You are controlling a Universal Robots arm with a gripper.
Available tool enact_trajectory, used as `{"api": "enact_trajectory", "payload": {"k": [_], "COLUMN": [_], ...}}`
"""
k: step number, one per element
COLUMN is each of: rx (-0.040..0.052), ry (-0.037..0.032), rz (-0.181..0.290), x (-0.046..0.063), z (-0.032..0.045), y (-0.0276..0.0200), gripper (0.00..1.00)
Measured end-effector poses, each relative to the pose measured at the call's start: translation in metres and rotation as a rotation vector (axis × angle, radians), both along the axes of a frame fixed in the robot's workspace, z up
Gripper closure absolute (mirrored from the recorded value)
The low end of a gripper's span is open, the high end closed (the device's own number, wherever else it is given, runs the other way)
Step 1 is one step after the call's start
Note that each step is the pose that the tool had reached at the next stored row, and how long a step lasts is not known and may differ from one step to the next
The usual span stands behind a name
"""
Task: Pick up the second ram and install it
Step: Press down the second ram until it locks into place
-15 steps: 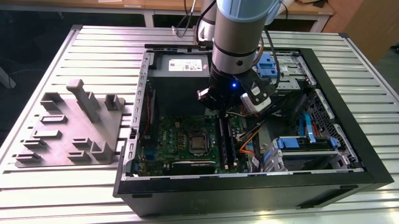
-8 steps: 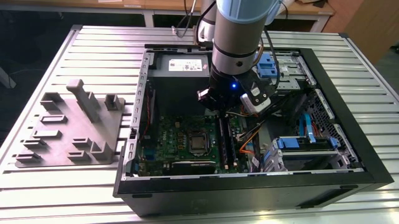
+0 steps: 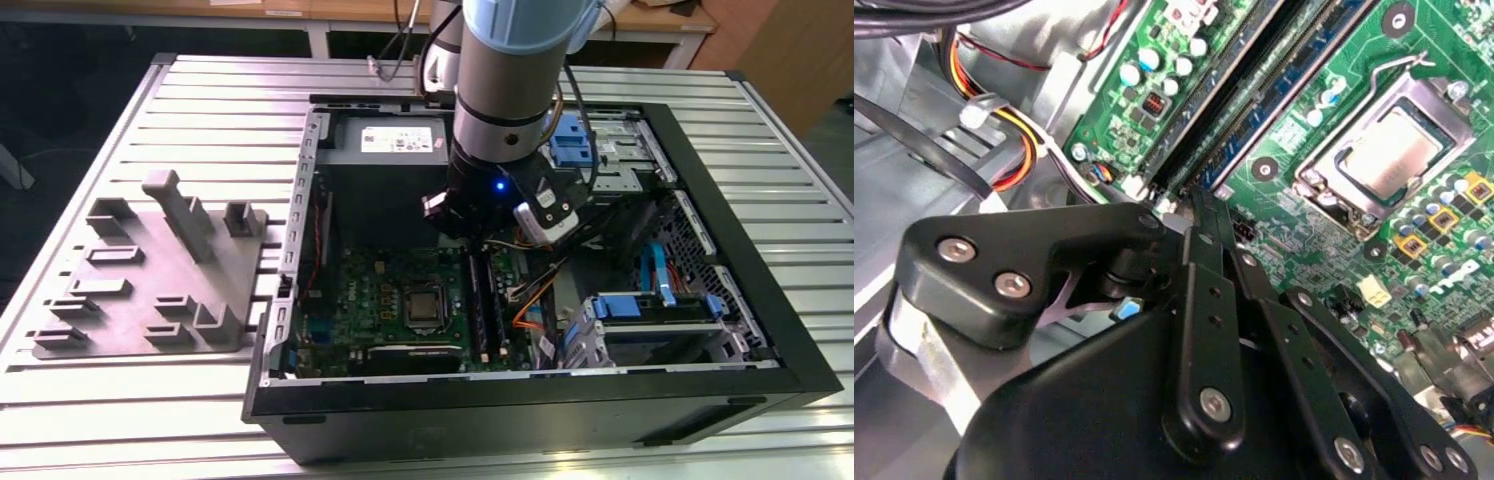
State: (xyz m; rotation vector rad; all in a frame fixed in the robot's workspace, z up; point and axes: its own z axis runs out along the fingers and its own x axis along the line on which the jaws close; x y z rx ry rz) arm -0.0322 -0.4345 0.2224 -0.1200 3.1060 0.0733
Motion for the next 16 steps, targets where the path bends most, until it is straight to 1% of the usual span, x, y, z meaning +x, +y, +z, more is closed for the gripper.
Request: {"api": "enact_trajectory", "payload": {"k": [16], "rx": [0.0], "ry": [0.0], "rz": [0.0], "x": [0.0], "z": [-0.0015], "y": [0.0], "gripper": [0.9]}}
